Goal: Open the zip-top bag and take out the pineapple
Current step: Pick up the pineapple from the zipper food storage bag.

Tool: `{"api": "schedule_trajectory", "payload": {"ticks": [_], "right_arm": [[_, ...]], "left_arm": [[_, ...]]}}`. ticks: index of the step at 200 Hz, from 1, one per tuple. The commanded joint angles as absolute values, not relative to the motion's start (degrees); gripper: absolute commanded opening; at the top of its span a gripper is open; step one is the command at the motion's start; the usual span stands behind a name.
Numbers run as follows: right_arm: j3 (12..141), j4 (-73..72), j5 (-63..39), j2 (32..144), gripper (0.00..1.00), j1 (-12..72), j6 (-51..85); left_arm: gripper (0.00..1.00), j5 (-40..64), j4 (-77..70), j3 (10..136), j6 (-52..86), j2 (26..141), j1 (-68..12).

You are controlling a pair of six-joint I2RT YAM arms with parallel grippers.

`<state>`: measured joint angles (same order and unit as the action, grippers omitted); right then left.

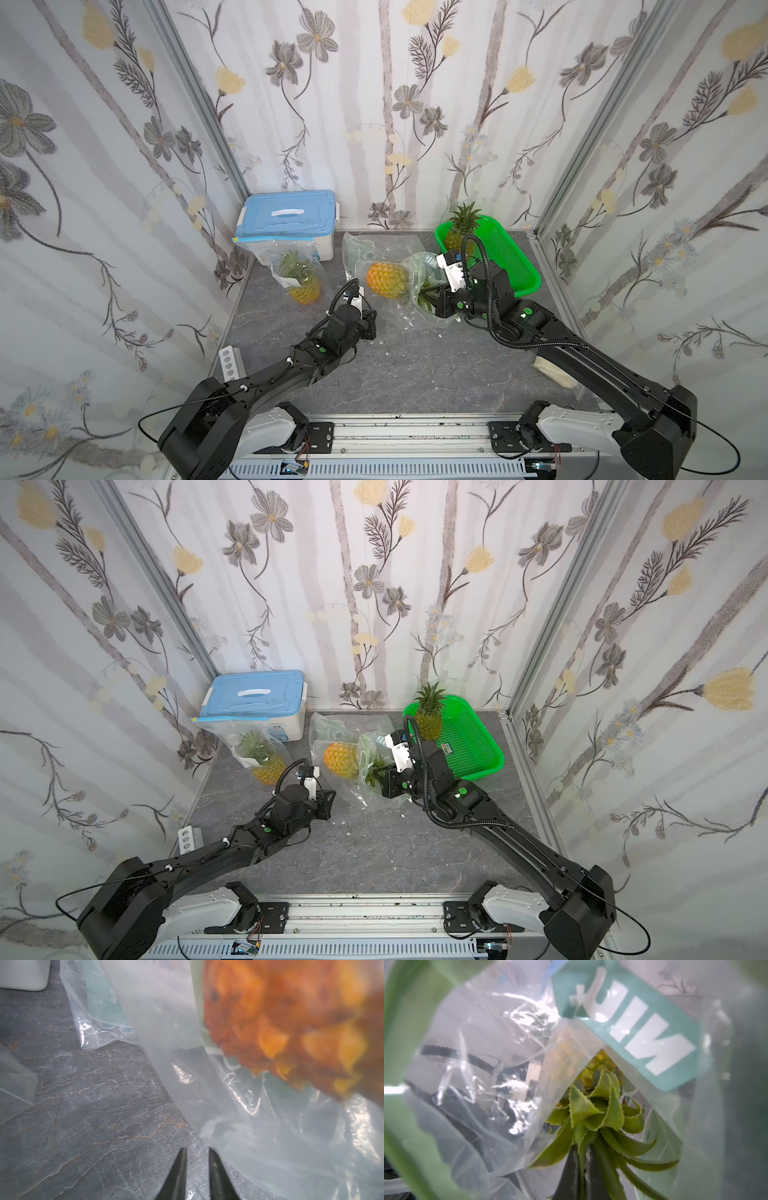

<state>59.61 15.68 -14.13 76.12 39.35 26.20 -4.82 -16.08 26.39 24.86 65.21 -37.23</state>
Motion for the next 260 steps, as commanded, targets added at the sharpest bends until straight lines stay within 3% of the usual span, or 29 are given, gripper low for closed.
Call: {"api": "schedule_trajectory", "payload": {"ticks": [1,27,38,116,179,260], "right_arm": [[58.79,16.41,-12.83,74.43,0.0,39.3,24.76],[58.62,15.7,-15.32,73.01,0.0,39.39,25.22],[58.75,15.47,-16.49,72.16,0.0,39.4,25.38],[67.29,21.86,-16.94,67.58,0.0,39.13,22.5],[67.98,20.77,-18.85,66.13,0.0,39.2,22.67],[69.69,20.35,-20.39,65.74,0.0,39.55,22.47]], "left_arm": [[0.4,-1.81,-17.37,24.83,24.79,61.51,-36.2],[0.69,7.39,-19.54,23.31,21.31,58.17,-35.26],[0.75,10.18,-21.99,22.01,20.13,57.39,-34.79],[0.83,23.29,-28.16,20.17,18.28,55.22,-31.56],[0.9,26.47,-38.47,21.21,20.19,60.04,-31.09],[0.92,26.73,-52.65,21.52,24.94,65.43,-29.61]]}}
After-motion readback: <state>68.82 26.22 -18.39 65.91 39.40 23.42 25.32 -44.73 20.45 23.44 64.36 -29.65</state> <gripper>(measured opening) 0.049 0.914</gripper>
